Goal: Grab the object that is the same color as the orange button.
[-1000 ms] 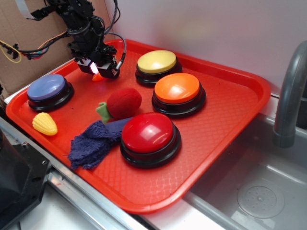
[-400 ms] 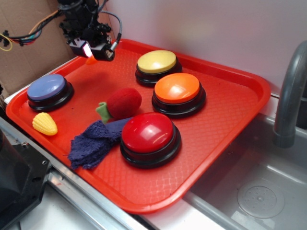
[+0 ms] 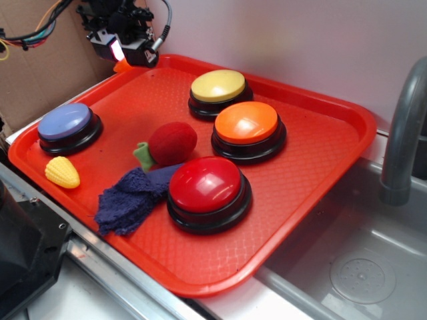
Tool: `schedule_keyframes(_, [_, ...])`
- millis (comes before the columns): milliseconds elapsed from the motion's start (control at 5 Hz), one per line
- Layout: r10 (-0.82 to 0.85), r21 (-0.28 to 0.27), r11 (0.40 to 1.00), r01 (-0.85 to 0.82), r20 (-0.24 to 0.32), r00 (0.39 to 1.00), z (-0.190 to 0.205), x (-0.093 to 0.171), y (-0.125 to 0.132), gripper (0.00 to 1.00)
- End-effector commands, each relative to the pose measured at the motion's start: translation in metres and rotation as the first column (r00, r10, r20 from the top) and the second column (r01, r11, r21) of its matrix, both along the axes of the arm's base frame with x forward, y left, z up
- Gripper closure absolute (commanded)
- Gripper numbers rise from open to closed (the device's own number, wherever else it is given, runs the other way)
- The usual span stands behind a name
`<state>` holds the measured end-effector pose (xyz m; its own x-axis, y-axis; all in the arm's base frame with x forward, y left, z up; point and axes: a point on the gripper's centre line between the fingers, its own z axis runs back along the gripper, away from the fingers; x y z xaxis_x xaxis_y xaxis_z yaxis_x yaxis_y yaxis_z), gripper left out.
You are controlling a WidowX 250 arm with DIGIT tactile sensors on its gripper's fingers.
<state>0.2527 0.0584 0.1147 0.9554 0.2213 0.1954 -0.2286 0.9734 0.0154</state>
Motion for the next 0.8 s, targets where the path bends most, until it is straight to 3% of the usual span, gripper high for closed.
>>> schedule_keyframes(0, [-0.053,-0.037,0.998,0.052,-0.040,0.998,0.027,-0.020,-0.024,1.00])
schedule_keyframes(200, [-0.086,-0.067,0.994,0.081,-0.068,0.994,0.028,-0.030,-0.031,1.00])
schedule_keyframes(400, [-0.076,-0.083,0.994,0.073,-0.039,0.996,0.027,-0.035,-0.034,1.00])
schedule_keyframes(600, [-0.047,-0.082,0.996,0.042,-0.058,0.997,0.027,-0.035,-0.030,1.00])
